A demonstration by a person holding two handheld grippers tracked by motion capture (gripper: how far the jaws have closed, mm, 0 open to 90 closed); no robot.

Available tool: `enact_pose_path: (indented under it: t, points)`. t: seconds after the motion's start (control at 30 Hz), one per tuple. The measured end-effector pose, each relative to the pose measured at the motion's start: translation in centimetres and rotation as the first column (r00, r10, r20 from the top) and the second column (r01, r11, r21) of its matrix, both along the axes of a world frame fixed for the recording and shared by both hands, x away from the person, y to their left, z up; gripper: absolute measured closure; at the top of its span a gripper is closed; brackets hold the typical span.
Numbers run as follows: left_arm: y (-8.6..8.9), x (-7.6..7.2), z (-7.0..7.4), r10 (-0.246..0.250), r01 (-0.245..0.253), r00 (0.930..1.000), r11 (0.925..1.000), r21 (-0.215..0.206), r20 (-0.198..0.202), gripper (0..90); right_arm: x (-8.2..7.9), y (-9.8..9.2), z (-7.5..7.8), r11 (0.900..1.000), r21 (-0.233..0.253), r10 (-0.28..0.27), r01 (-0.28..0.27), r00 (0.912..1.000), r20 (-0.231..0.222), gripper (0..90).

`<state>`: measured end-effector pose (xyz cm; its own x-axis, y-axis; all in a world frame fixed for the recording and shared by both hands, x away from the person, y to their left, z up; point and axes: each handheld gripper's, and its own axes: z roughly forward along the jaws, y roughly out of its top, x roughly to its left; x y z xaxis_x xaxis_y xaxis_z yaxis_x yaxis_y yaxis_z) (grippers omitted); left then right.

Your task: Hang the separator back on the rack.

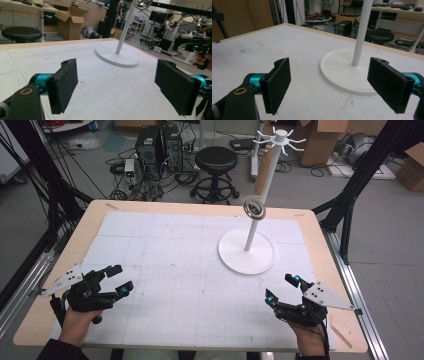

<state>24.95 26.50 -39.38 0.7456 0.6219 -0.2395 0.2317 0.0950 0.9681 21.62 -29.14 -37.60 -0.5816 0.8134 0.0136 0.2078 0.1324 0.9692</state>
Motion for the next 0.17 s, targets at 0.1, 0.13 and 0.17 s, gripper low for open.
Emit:
enact_pose_path:
  t: [0.1, 0.13, 0.17]
  points:
    - [-0.01, 0.02, -0.02, 0.0, 0.0, 1.0, 1.0, 0.002, -0.001, 19.1, -0.02, -0.05, -0.01, 1.0, 0.006, -0.001, 0.001, 1.0, -0.003, 17.8]
    - [0.0, 0.02, -0.02, 0.001, -0.001, 1.0, 1.0, 0.002, -0.001, 19.1, 0.01, -0.1, -0.02, 1.0, 0.006, -0.001, 0.001, 1.0, -0.002, 17.8]
    - [0.01, 0.02, -0.02, 0.002, -0.002, 1.0, 1.0, 0.002, -0.003, 19.1, 0.03, -0.12, -0.04, 1.0, 0.008, -0.002, 0.002, 1.0, -0.001, 17.8]
